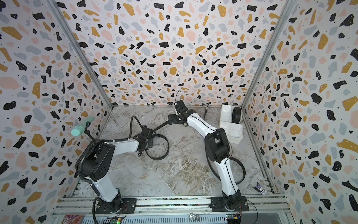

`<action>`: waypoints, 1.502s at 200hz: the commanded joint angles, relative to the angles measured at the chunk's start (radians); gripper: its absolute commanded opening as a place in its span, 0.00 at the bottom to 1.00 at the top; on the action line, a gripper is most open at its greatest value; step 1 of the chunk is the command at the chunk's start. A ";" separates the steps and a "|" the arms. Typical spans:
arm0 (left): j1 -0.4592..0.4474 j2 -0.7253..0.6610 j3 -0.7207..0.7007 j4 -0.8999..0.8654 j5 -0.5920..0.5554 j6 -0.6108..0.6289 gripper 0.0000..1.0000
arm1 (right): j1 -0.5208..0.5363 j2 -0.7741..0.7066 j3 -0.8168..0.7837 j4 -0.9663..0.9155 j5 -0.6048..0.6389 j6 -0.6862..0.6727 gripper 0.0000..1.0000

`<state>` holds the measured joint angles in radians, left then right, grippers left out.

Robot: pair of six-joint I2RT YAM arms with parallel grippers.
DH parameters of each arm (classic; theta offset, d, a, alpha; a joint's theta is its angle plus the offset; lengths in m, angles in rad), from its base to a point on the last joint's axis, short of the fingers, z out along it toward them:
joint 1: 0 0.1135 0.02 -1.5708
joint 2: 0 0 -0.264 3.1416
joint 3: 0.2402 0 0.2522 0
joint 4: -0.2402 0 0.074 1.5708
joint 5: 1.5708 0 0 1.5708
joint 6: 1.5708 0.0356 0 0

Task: Place the belts into the storage roll
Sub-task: Roll the belt at the center of the board.

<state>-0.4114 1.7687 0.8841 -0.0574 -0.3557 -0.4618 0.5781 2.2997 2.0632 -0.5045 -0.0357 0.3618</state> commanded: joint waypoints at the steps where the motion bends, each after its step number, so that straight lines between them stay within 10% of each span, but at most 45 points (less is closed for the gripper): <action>1: -0.030 0.011 -0.084 -0.056 0.098 -0.034 0.00 | 0.013 0.134 0.189 -0.049 0.046 0.028 1.00; 33: -0.043 0.005 -0.124 -0.037 0.118 -0.051 0.00 | 0.001 0.337 0.444 -0.074 0.085 0.099 0.99; 99: -0.075 -0.038 -0.154 -0.060 0.127 -0.046 0.00 | -0.033 0.348 0.354 -0.018 0.080 0.137 0.98; 143: -0.075 0.004 -0.094 -0.080 0.074 -0.046 0.00 | -0.048 0.321 0.276 -0.120 0.088 0.115 0.37; 175: -0.018 0.091 -0.002 -0.074 0.072 -0.043 0.00 | -0.007 0.108 -0.036 -0.076 0.066 0.074 0.25; 233: 0.001 0.205 0.207 -0.140 0.022 -0.026 0.00 | 0.091 -0.277 -0.640 -0.087 -0.006 0.132 0.29; 300: 0.001 0.287 0.325 -0.211 0.035 0.005 0.00 | 0.143 -0.438 -0.768 -0.127 -0.150 0.165 0.83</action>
<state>-0.4248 1.9831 1.2034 -0.1848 -0.3264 -0.4572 0.7185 1.8820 1.2541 -0.4732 -0.1181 0.5663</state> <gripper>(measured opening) 0.076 0.786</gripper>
